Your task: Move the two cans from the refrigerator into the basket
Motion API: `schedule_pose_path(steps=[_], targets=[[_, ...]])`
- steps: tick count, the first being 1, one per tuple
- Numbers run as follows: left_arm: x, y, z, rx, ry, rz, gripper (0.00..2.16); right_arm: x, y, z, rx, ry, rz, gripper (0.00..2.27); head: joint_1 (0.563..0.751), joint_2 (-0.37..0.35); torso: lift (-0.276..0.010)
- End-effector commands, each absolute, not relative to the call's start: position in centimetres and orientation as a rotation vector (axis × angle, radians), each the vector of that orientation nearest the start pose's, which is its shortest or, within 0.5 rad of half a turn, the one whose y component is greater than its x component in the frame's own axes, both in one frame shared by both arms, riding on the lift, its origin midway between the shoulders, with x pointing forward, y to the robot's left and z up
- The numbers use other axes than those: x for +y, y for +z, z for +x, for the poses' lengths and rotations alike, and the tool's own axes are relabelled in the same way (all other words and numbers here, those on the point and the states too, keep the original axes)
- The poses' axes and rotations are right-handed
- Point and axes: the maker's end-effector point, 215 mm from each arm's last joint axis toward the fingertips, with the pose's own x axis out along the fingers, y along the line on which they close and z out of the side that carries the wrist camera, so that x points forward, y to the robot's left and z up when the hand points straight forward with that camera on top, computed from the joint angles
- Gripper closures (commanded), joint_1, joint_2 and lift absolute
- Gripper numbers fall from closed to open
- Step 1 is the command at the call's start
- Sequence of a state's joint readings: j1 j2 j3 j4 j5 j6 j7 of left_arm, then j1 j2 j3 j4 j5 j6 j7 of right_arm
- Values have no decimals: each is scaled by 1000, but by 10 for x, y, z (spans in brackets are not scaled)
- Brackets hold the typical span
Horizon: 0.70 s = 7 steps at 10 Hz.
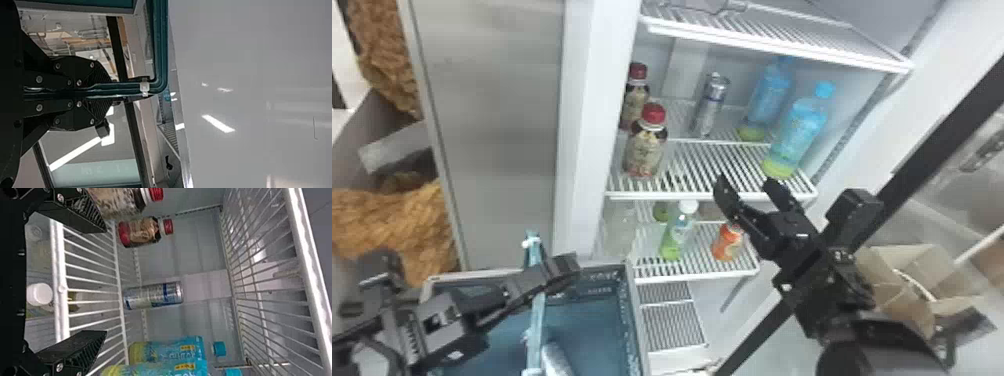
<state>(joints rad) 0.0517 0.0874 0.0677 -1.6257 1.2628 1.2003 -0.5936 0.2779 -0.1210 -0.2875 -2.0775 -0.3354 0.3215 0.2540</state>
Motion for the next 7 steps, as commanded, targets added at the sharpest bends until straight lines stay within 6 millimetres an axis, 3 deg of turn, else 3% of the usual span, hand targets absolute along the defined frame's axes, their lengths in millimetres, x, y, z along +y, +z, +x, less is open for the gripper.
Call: schedule_pose_path(steps=[1, 7], targets=[[6, -323, 392, 691, -1133, -1358, 1191, -331, -280, 520, 27, 83, 143, 125, 695, -350, -31], [5, -323, 392, 690, -1135, -1364, 1191, -335, -274, 592, 2, 70, 152, 117, 695, -350, -31]])
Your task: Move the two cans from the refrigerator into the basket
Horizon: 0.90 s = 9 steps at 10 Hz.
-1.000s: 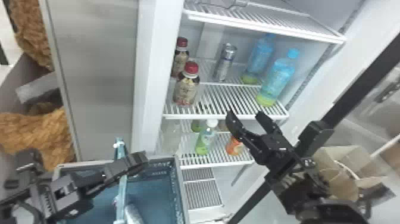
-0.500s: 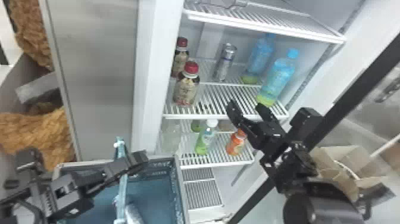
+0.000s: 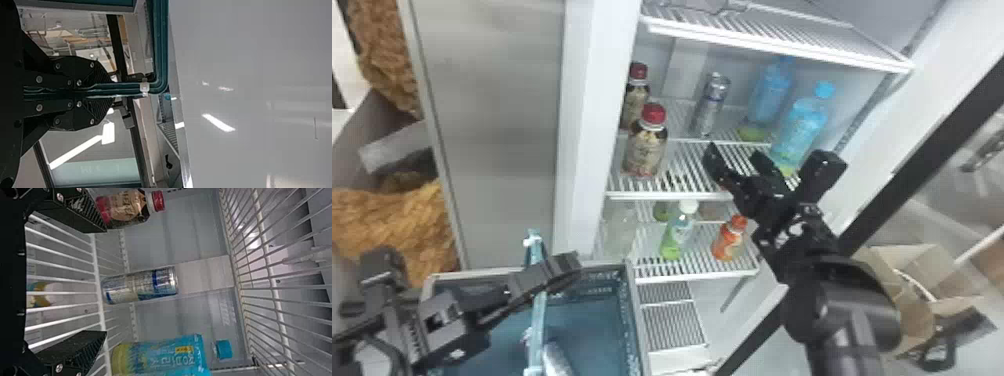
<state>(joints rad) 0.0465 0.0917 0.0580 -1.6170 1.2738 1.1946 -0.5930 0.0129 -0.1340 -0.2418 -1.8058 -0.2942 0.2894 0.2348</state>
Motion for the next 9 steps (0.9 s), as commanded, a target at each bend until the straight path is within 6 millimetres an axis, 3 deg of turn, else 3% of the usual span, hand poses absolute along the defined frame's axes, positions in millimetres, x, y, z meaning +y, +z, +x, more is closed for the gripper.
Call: schedule_pose_path(steps=[1, 4, 9], targets=[[5, -323, 392, 692, -1136, -1368, 1191, -334, -275, 602, 6, 63, 158, 113, 695, -350, -31], [5, -325, 392, 696, -1132, -1369, 1191, -333, -276, 632, 22, 49, 132, 116, 694, -350, -31], [3, -323, 393, 696, -1139, -1368, 1191, -329, -281, 673, 62, 44, 126, 113, 674, -334, -31]])
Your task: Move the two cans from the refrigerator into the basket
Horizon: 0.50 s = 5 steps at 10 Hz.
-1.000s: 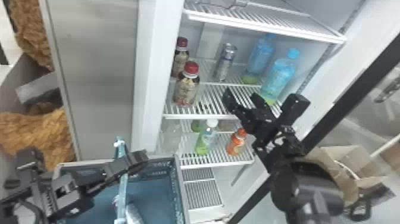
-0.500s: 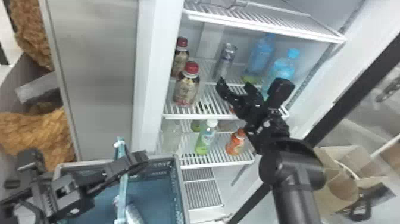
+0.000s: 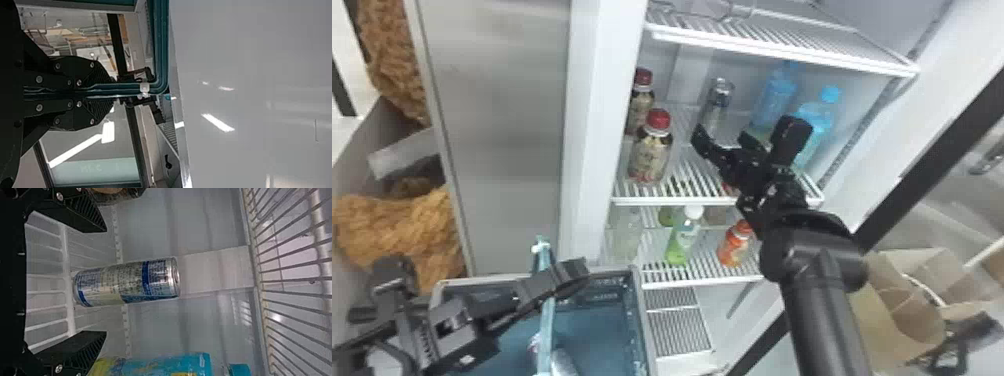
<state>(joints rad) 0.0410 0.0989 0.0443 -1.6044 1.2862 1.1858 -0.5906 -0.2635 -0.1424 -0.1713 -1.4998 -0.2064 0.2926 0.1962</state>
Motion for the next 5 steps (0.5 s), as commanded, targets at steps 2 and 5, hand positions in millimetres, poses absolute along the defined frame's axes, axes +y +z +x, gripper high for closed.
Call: schedule_pose_path(steps=[2, 5], targets=[[3, -325, 392, 700, -1137, -1371, 1191, -330, -285, 687, 81, 39, 123, 108, 671, -325, -31], [3, -326, 391, 703, -1138, -1373, 1191, -334, -277, 704, 78, 26, 105, 87, 663, -320, -31]])
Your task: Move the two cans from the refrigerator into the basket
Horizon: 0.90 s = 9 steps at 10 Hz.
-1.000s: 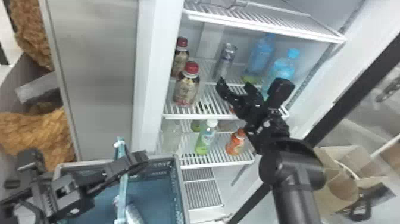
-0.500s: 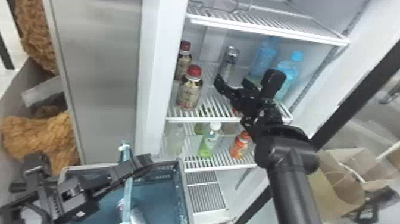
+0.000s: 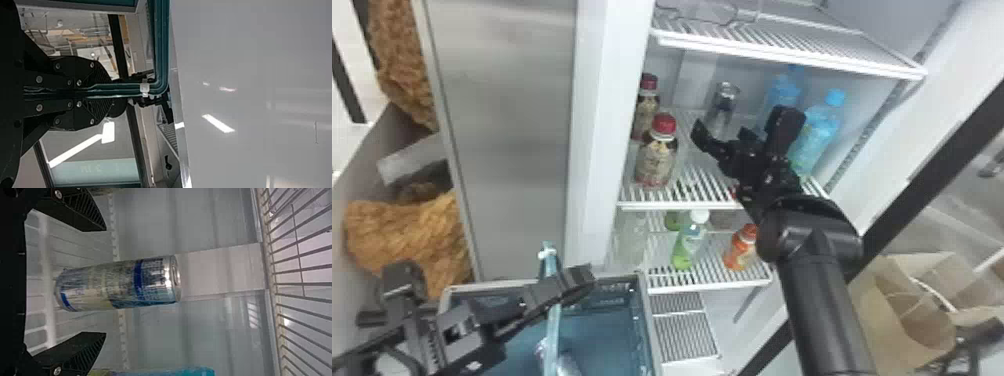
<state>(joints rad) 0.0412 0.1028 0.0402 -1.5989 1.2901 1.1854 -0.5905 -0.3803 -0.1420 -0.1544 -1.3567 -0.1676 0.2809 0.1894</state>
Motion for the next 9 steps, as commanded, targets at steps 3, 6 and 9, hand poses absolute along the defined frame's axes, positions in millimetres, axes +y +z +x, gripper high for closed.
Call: schedule_pose_path(steps=[3, 6, 9], targets=[[3, -326, 392, 703, -1137, -1372, 1191, -325, -268, 721, 83, 34, 101, 98, 650, -315, -31], [2, -327, 393, 706, -1137, -1373, 1191, -330, -277, 732, 112, 15, 108, 94, 642, -309, -31], [2, -327, 393, 705, -1137, -1373, 1191, -330, -277, 741, 126, 5, 97, 90, 642, -309, -31]])
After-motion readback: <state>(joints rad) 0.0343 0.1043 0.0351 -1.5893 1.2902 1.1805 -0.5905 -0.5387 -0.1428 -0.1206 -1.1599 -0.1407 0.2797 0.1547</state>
